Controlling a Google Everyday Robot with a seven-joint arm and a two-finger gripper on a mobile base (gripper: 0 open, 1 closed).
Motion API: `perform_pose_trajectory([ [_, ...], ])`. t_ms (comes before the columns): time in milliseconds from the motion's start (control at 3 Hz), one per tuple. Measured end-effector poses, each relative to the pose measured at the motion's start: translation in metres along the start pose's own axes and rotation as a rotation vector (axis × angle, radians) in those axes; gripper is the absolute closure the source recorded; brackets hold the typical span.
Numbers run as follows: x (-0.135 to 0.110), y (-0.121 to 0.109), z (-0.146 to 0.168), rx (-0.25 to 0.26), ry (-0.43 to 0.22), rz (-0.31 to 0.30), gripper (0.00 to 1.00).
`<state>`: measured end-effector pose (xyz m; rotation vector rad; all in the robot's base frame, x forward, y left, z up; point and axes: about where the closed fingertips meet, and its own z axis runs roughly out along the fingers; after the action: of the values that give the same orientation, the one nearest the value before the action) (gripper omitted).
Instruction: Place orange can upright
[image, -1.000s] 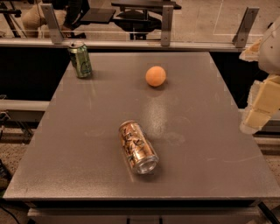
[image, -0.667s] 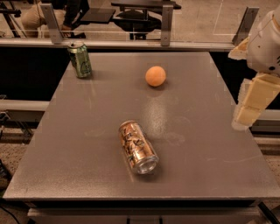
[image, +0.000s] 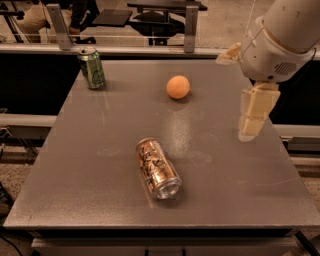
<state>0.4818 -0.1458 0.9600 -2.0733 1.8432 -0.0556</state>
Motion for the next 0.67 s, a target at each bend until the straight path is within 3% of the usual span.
perform_pose_trajectory([
  [667, -0.055, -0.003, 0.023, -0.045, -0.06, -0.407, 0.0],
])
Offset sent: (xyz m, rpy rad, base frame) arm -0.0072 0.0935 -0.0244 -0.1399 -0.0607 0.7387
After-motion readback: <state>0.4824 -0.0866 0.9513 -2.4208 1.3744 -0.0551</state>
